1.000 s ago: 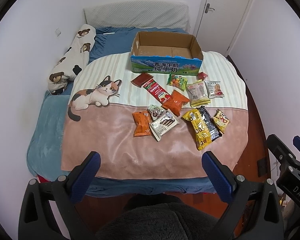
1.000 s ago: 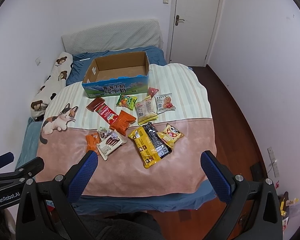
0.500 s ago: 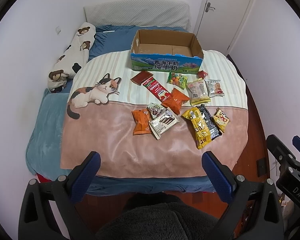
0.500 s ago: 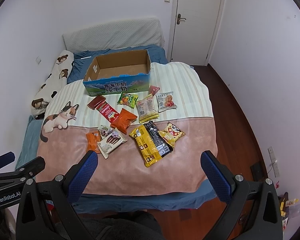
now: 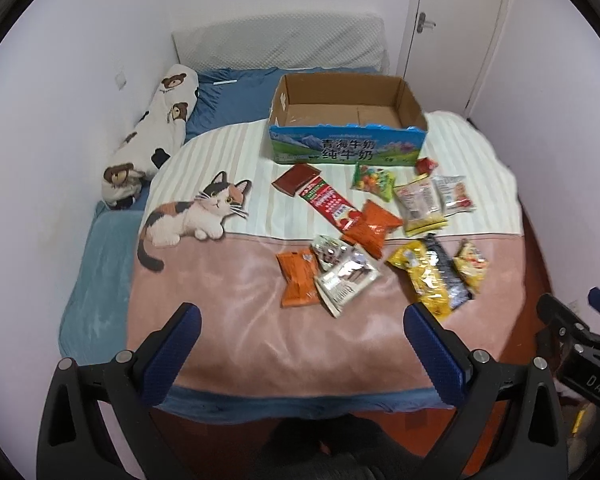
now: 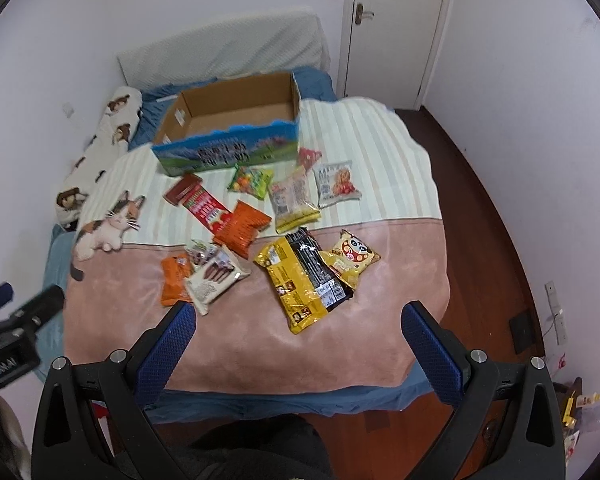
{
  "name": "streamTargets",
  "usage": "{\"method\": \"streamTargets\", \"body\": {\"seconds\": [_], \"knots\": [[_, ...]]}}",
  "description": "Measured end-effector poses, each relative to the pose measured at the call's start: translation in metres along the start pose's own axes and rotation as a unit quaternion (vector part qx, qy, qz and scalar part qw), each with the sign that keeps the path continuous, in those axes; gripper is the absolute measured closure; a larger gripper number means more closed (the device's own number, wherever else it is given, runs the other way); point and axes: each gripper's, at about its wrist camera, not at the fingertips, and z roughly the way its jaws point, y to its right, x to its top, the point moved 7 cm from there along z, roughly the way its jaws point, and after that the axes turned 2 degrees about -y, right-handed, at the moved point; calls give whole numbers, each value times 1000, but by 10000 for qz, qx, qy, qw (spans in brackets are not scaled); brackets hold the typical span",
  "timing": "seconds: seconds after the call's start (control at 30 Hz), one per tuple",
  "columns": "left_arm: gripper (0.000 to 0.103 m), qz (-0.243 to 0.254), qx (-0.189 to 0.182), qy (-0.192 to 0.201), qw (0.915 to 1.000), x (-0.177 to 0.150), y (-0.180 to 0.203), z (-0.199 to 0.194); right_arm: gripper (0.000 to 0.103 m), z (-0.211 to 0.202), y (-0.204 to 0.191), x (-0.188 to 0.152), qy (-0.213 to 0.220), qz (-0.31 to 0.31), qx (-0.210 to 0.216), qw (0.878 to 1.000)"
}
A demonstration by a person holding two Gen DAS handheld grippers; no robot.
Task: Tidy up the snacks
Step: 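Grasp the yellow-black biscuit bag with right tool while left tool grasps the white Franzzi pack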
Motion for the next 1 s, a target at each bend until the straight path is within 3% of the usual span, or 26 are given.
{"method": "streamTargets", "body": {"seconds": [0.2,0.4,0.53,0.7,0.9,0.97,1.0], "knots": [[0,408,87,-385,9984,15,6,77,0,93,11,11,-457,-62,-198,9987],[0,869,-70,-962,9915,18,15,163,0,196,11,11,-1146,-317,98,9929],[0,1303,-48,-1085,9855,15,32,203,0,258,4,8,-1612,-558,279,9850],[0,2161,-255,-1401,9659,5,69,249,0,319,-7,-3,-2149,-790,398,9726],[0,2910,-170,-1742,9406,-7,100,295,0,353,-19,-12,-2377,-1379,328,9609],[10,2911,-112,-1831,9389,-7,104,306,0,357,-18,-10,-2323,-1309,393,9630],[22,2780,-239,-1902,9413,-7,106,310,3,356,-14,-10,-2293,-1181,453,9651]]}}
